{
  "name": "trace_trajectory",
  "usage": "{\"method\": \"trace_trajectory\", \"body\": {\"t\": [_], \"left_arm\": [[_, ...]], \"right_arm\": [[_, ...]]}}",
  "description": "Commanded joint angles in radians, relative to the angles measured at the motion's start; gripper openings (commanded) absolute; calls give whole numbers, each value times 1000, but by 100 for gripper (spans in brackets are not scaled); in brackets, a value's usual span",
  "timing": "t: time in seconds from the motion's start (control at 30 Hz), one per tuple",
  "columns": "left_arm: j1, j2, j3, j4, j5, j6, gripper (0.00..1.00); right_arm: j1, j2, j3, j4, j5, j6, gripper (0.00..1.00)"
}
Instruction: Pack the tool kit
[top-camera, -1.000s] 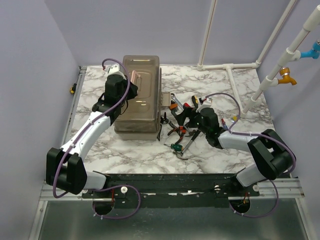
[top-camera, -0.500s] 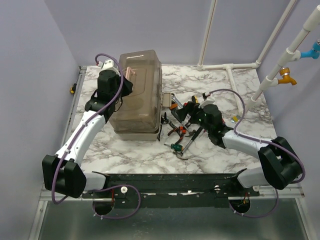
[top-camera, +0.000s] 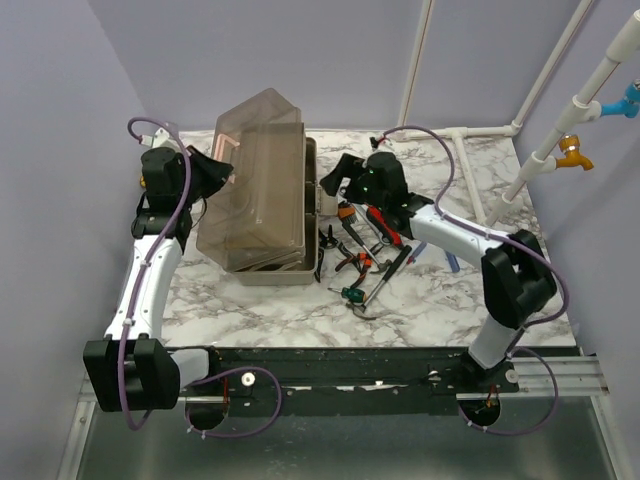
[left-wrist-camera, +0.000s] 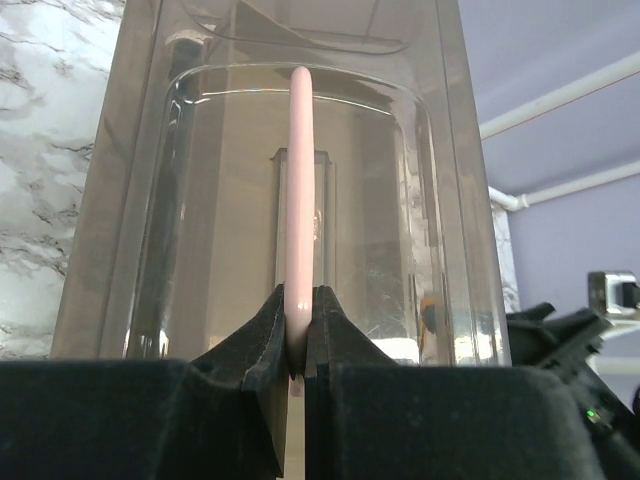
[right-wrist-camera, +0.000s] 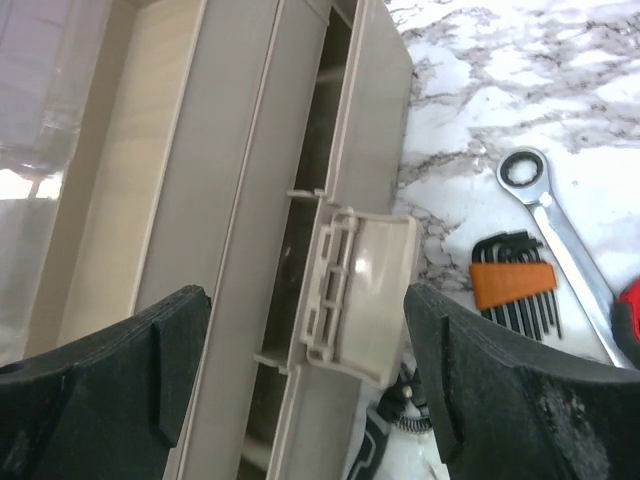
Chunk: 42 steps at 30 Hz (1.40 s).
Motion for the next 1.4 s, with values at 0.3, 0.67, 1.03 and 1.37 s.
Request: {"method": "trace_trajectory", "body": {"t": [0.3,0.67,1.03,1.37], "left_arm": [[198,-44,-77,272,282,-121,0],[247,-5,-106,318,372,-136,0],[255,19,-95,342,418,-139,0],[255,26,-95,352,429,-140,0]], "right_arm": [[25,387,538,-379,173,-147,57],[25,523,654,-347,94,-136,56],[25,450,600,-229,113,-139,59],[26,439,539,-99,33,-141,57]]}}
